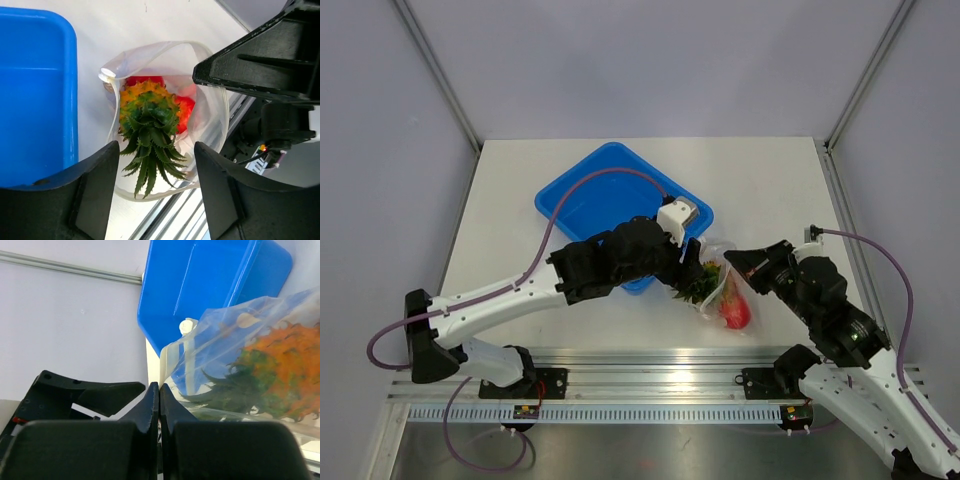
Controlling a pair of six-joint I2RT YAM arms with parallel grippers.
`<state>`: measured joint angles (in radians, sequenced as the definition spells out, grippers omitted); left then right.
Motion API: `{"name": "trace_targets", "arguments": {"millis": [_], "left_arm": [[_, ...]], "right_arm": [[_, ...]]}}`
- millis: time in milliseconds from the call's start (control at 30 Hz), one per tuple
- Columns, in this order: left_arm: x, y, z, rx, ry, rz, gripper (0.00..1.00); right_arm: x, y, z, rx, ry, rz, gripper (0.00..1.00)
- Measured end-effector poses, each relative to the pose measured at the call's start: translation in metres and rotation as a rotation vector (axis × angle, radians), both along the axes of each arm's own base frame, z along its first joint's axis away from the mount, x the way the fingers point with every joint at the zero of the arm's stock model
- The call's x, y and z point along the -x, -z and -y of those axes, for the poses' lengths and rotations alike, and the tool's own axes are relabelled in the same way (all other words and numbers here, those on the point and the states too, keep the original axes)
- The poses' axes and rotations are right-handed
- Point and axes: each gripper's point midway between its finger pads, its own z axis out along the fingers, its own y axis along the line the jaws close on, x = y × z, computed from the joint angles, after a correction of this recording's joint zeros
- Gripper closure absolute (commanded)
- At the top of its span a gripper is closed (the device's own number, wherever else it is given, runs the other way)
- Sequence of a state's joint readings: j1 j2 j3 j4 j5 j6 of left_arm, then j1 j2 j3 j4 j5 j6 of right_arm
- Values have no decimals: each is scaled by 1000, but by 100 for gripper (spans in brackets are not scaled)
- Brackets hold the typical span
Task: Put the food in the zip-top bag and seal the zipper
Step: Place the fake fruit in the zipper food storage bag.
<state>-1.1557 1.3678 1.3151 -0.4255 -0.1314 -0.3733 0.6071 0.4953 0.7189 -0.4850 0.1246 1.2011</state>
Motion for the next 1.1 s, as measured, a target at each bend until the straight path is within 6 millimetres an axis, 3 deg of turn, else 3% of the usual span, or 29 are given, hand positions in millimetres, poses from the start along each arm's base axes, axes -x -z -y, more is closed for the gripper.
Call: {"name": "trace_targets", "arguments": {"millis": [167,400,500,600,700,1100], "left_arm": [[-1,-4,-13,27,-30,-13,37],[-11,37,-31,-26,-136,-112,60],[-15,56,-40,-44,-183,-153,64],[-18,69,-49,-36,-228,-191,63],[-21,76,-53,-26,-257,-222,55],[-14,66,-33,82,-196,-278,57]], "right_arm": [[3,-10,4,16,-1,25,100],[11,-18,11,23,3,50,100],[16,-18,15,24,6,53,100],[17,-19,18,25,12,59,100],[18,-16,20,32,17,52,100],[18,-13,22,45,25,43,100]]}}
